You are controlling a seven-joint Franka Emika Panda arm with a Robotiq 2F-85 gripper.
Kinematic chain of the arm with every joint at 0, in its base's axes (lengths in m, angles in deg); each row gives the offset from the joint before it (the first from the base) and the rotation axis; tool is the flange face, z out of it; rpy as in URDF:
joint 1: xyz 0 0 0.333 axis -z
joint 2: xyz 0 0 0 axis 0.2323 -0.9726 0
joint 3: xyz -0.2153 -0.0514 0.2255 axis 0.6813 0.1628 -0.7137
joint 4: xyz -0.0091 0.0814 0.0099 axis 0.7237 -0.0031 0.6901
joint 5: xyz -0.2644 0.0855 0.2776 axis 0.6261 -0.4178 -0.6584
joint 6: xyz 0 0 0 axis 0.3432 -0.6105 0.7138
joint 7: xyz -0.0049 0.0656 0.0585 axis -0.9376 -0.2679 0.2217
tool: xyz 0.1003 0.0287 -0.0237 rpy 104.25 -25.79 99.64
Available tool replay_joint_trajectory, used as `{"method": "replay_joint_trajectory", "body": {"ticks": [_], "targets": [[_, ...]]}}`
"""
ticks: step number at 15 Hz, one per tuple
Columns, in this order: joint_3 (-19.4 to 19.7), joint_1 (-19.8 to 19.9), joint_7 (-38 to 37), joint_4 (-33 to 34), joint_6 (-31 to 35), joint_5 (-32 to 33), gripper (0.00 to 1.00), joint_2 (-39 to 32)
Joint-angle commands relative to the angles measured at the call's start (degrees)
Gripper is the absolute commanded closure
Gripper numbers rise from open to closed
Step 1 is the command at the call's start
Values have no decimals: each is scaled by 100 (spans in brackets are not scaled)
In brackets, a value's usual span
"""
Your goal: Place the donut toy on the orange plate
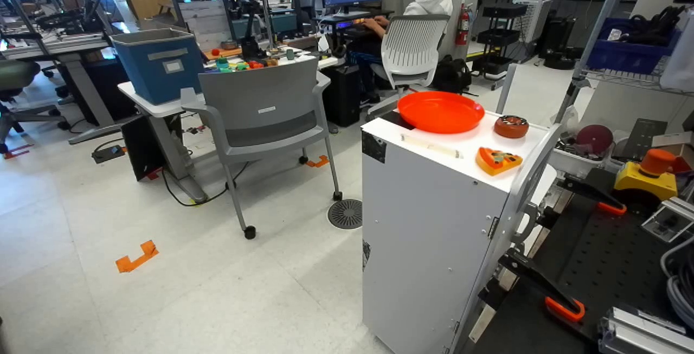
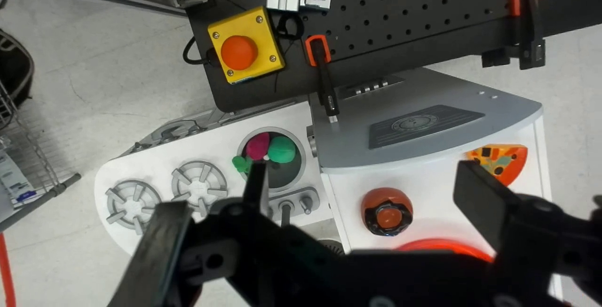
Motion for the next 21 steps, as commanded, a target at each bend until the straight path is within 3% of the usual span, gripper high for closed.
{"method": "replay_joint_trajectory", "body": {"ticks": [1,6,10,16,21], "targets": [[22,-210,393,620,-459,-140,0,-471],[4,-395,421,1403,-952,-417,0,-1180],[-75,-407,162,1563,-497,-669,0,-1469],[-399,-341,-613,1359,510,-184,0,-1732],[-568,-365,-906,1252,748,278,0,-2001]]}}
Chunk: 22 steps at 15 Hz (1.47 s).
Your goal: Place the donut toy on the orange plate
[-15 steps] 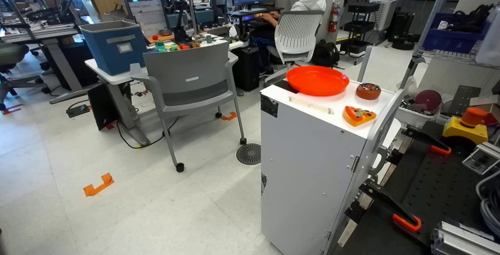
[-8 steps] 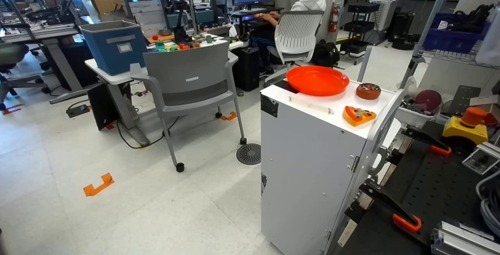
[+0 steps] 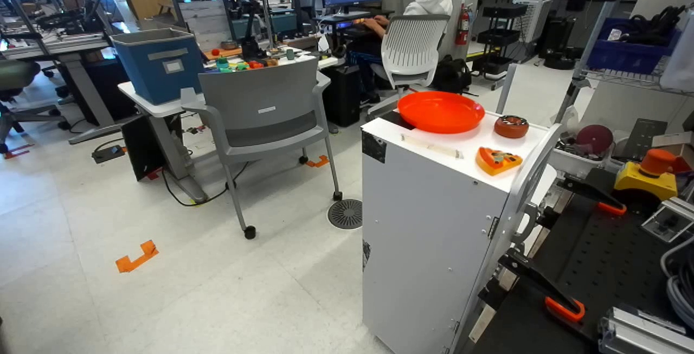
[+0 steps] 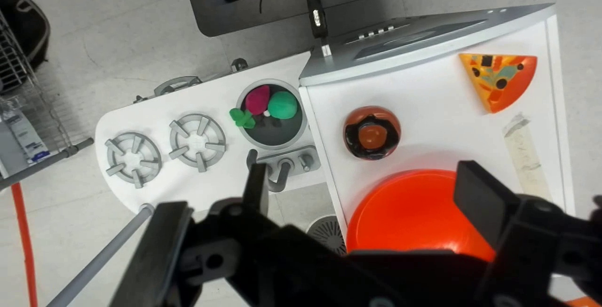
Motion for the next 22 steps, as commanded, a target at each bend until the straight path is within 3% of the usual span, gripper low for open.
{"method": "replay_joint_trajectory", "body": {"ticks": [1,8,15,22], "targets": [[-95,26,-96,-49,156,215,0,-188],[-40,-26,287,-71,178,121,0,-460],[-7,-75,795,-294,715,-11,0,-445],[26,-129,1528,-285,558,-272,0,-558]]}}
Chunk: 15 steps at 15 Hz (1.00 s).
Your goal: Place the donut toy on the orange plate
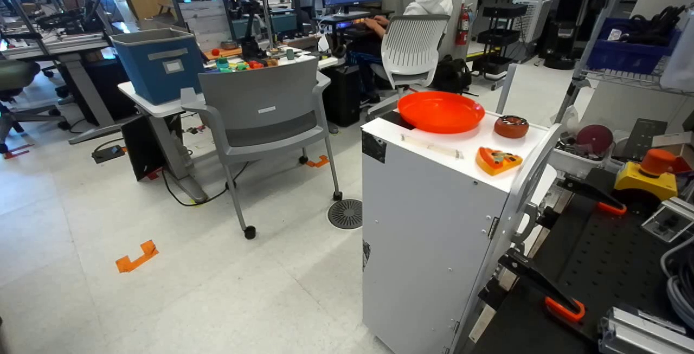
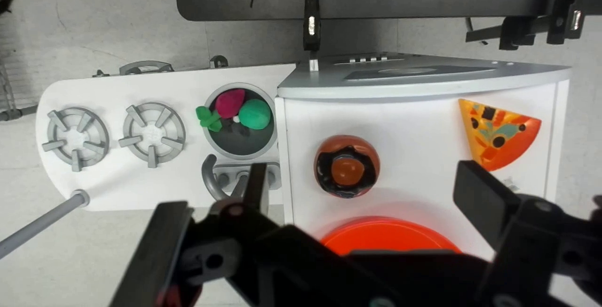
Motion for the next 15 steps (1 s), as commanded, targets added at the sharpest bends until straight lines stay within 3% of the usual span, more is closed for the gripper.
{"method": "replay_joint_trajectory", "body": {"ticks": [1,12,13,15], "targets": [[75,-62,395,55,-25,-102,0,-114],[158,-16,1002,323,-336,-80,0,-506],[114,-17,659,212,-106,-16,0,-485],[125,-17,765,216,-199,-16,0,-485]]}}
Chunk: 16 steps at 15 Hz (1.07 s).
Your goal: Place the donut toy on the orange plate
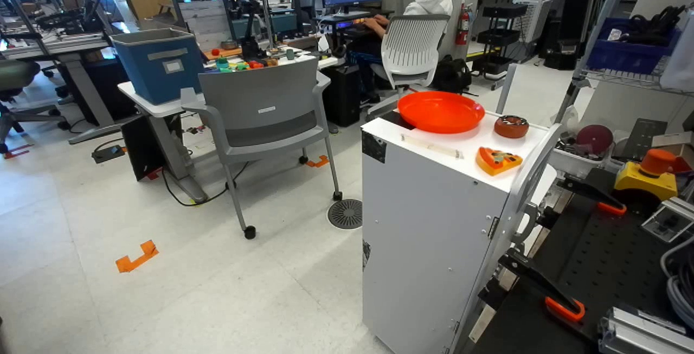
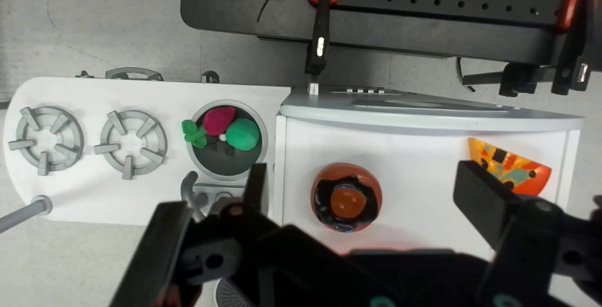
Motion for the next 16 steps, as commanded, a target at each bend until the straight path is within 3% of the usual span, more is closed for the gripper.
{"method": "replay_joint_trajectory", "body": {"ticks": [1,6,16], "targets": [[17,-18,12,7,-15,1,0,0],[13,-12,8,-125,52,110,0,91],[38,-48,89,-20,413,-609,0,-43]]}}
